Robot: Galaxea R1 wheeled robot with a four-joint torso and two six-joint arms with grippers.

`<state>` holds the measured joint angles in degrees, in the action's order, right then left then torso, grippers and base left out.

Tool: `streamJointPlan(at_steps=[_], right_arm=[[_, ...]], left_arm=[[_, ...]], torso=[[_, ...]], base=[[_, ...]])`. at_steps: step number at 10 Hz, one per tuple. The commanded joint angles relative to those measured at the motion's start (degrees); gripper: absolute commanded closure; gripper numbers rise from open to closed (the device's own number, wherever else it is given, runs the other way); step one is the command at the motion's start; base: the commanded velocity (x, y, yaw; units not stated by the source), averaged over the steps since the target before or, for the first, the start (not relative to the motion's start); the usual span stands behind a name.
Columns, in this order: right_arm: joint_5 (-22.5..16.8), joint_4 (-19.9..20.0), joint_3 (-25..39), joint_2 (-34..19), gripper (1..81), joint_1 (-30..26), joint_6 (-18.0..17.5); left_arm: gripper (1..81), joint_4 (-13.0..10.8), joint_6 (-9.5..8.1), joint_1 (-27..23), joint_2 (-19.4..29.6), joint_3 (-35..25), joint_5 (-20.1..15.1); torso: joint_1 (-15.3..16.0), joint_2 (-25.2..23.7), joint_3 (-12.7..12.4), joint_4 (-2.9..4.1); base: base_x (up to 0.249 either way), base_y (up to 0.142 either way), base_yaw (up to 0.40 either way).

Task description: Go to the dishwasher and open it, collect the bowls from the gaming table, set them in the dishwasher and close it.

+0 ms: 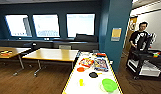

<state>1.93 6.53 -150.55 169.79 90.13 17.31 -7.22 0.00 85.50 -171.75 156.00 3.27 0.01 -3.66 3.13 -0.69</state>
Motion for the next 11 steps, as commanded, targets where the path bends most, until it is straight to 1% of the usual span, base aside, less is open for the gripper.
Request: streamJointPlan(at_steps=[1,11], right_arm=[[-3.24,-0.38,0.18,-0.22,1.0,-2.71,0.18],[-3.24,-0.47,0.1,0.05,1.0,-2.71,0.18]], left_arm=[[1.0,0.27,0.0,-2.93,0.0,0.01,-2.65],[1.0,0.36,0.0,-2.93,0.0,0.01,-2.74]], torso=[[0.0,0.0,0.0,0.0],[0.0,0.0,0.0,0.0]], base=[[0.0,0.0,0.0],[0.0,0.0,0.0]])
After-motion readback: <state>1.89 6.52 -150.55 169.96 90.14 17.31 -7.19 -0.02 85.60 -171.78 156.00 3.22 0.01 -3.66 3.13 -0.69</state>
